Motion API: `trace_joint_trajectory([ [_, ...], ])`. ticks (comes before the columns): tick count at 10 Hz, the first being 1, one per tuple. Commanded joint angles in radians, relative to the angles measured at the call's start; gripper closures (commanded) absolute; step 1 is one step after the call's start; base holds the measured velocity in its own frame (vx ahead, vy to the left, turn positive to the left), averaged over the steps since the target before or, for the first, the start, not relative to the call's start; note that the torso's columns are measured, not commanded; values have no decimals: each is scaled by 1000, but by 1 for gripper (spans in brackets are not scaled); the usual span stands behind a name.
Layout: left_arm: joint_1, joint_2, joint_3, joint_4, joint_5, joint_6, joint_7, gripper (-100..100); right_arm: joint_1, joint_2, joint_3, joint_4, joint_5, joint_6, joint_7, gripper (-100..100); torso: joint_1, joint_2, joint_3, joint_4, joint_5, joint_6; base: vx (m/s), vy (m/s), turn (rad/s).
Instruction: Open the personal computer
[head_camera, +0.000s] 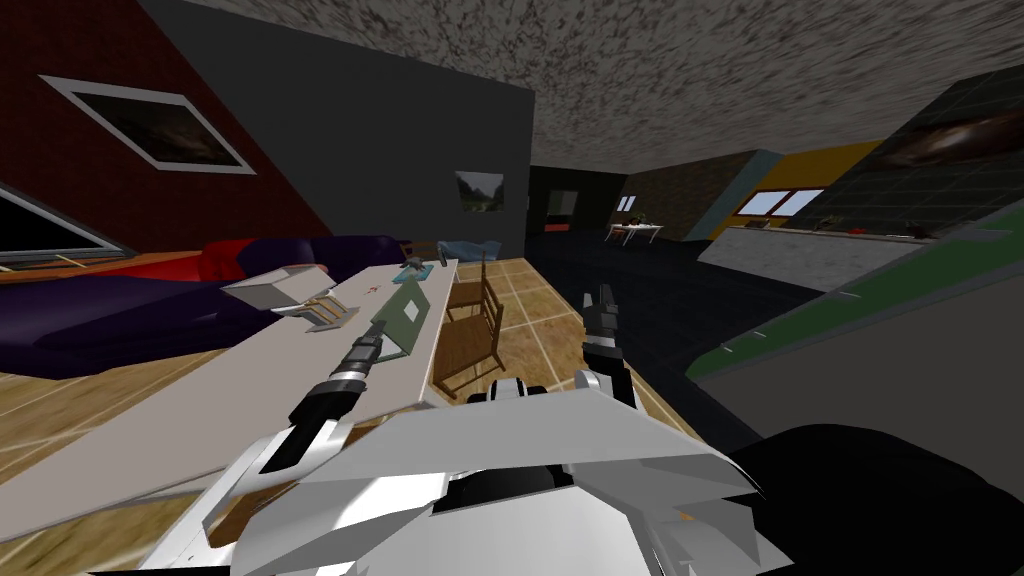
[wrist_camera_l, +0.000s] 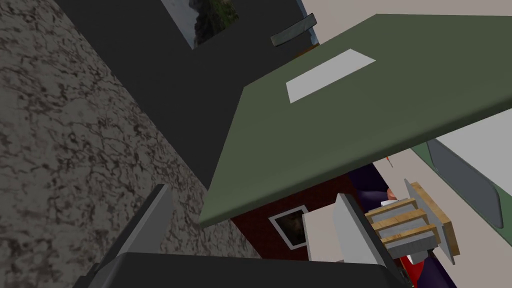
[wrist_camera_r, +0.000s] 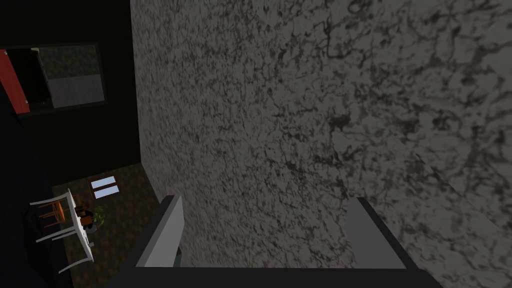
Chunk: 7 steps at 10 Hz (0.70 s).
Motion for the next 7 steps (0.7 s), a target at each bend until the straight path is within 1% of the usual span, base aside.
trace_joint_trajectory([
  [1,1,1,2,-5,3,6,3,-100,0,0,0,0,0,0,0,0,-1,-4,-2,-1,-1,1,44,22,-4],
  [2,1,2,2,-6,3,8,4,100,0,0,0,0,0,0,0,0,2,-3,-2,-1,0,0,3,6,11],
  [3,-6,-10,-4,-6,36,15,36,100,0,0,0,0,0,0,0,0,3,-2,-1,0,0,1,3,72,13],
  [5,-14,-22,-12,-7,69,22,68,100,0,0,0,0,0,0,0,0,15,-1,0,-1,8,1,-40,133,-6],
  [7,-23,-33,-19,-8,101,28,100,100,0,0,0,0,0,0,0,0,13,-4,-2,-4,8,-1,-36,110,-8],
])
